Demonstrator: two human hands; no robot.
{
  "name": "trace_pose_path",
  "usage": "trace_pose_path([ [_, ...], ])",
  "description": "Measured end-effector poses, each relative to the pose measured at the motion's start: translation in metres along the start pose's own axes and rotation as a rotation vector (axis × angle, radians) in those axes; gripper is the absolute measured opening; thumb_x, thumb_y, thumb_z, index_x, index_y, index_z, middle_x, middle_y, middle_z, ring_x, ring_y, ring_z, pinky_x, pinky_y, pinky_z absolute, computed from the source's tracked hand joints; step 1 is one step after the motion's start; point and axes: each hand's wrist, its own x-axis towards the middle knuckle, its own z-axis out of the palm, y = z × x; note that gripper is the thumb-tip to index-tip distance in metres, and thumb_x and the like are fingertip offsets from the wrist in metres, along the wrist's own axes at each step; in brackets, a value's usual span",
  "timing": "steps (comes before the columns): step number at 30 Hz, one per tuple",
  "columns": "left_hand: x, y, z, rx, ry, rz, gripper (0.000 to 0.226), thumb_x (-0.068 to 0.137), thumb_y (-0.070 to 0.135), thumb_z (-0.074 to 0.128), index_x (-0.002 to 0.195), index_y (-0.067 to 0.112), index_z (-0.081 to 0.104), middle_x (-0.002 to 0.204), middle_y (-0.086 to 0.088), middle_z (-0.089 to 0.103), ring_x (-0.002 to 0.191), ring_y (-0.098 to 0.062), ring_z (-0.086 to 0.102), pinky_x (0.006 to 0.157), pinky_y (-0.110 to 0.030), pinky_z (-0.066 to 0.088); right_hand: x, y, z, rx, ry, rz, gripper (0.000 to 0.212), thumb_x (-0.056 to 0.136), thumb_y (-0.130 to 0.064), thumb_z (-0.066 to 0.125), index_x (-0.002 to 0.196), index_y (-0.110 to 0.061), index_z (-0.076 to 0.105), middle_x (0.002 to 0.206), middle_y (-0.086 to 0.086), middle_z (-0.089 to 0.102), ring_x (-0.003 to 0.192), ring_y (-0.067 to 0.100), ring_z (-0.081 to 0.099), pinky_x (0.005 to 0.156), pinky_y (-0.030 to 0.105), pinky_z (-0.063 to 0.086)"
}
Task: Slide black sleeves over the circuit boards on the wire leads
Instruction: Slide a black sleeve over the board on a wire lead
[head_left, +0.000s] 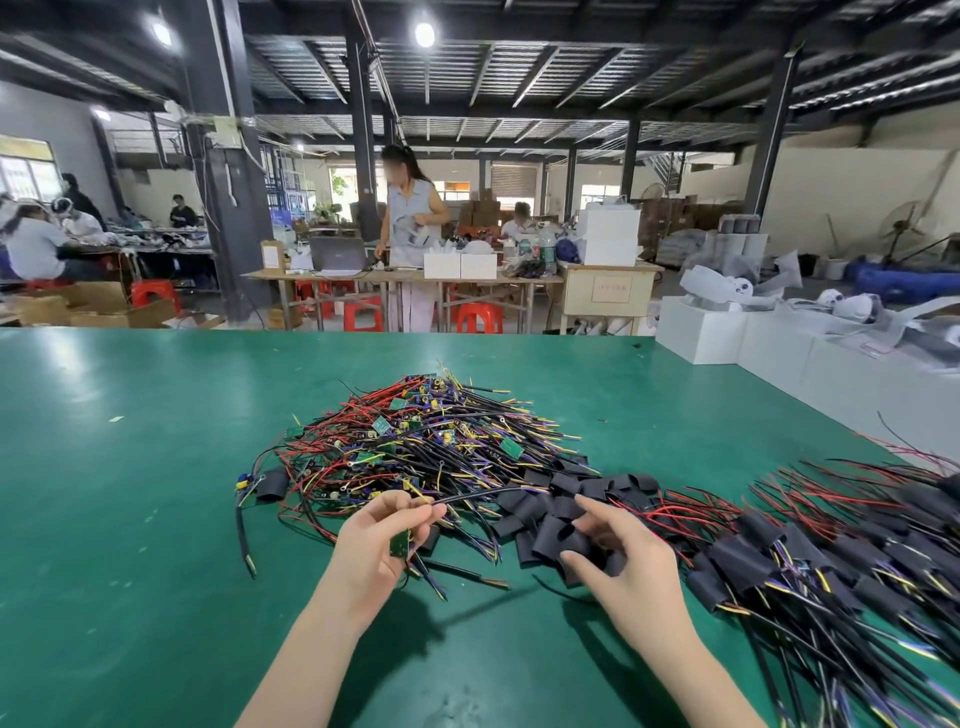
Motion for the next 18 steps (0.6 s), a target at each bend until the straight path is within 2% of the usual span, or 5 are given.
trace_pose_path([
  [4, 0.002, -0.003, -0.001, 0.003, 0.013, 0.019, 0.026, 0.084, -0.015, 0.055, 0.073, 0.008, 0.051, 0.068, -0.006, 0.065, 0.061, -0.015, 0.068, 0.045, -0.015, 0.044, 0.002, 0.000, -0.002, 0.018, 0.035, 0.000, 0.062, 0.067, -0.005, 0.084, 0.119, -0.031, 0.060, 0.097, -0.016, 0.067, 0.090, -0.003, 0.060, 0.083, 0.003, 0.039],
  [7, 0.005, -0.006, -0.002, -0.012, 0.015, 0.005, 0.024, 0.084, -0.016, 0.055, 0.073, 0.006, 0.055, 0.068, -0.006, 0.067, 0.066, -0.017, 0.071, 0.049, -0.017, 0.049, 0.001, -0.002, -0.003, 0.035, 0.042, -0.015, 0.066, 0.068, -0.005, 0.084, 0.119, -0.035, 0.057, 0.098, -0.015, 0.067, 0.090, -0.001, 0.061, 0.085, 0.007, 0.042],
  [13, 0.007, -0.011, -0.004, -0.029, 0.024, -0.013, 0.022, 0.085, -0.015, 0.055, 0.074, 0.004, 0.058, 0.069, -0.007, 0.069, 0.068, -0.018, 0.072, 0.054, -0.018, 0.053, 0.001, -0.004, -0.004, 0.043, 0.011, -0.036, 0.062, 0.070, -0.007, 0.083, 0.123, -0.028, 0.059, 0.101, -0.016, 0.066, 0.094, -0.002, 0.061, 0.088, 0.007, 0.041],
  [18, 0.009, -0.012, -0.007, -0.058, 0.032, -0.017, 0.023, 0.085, -0.013, 0.055, 0.073, 0.005, 0.059, 0.070, -0.008, 0.069, 0.069, -0.017, 0.072, 0.056, -0.018, 0.054, 0.001, -0.005, -0.004, 0.036, 0.012, -0.027, 0.064, 0.070, -0.006, 0.083, 0.124, -0.029, 0.057, 0.101, -0.014, 0.066, 0.095, -0.002, 0.060, 0.089, 0.007, 0.041],
])
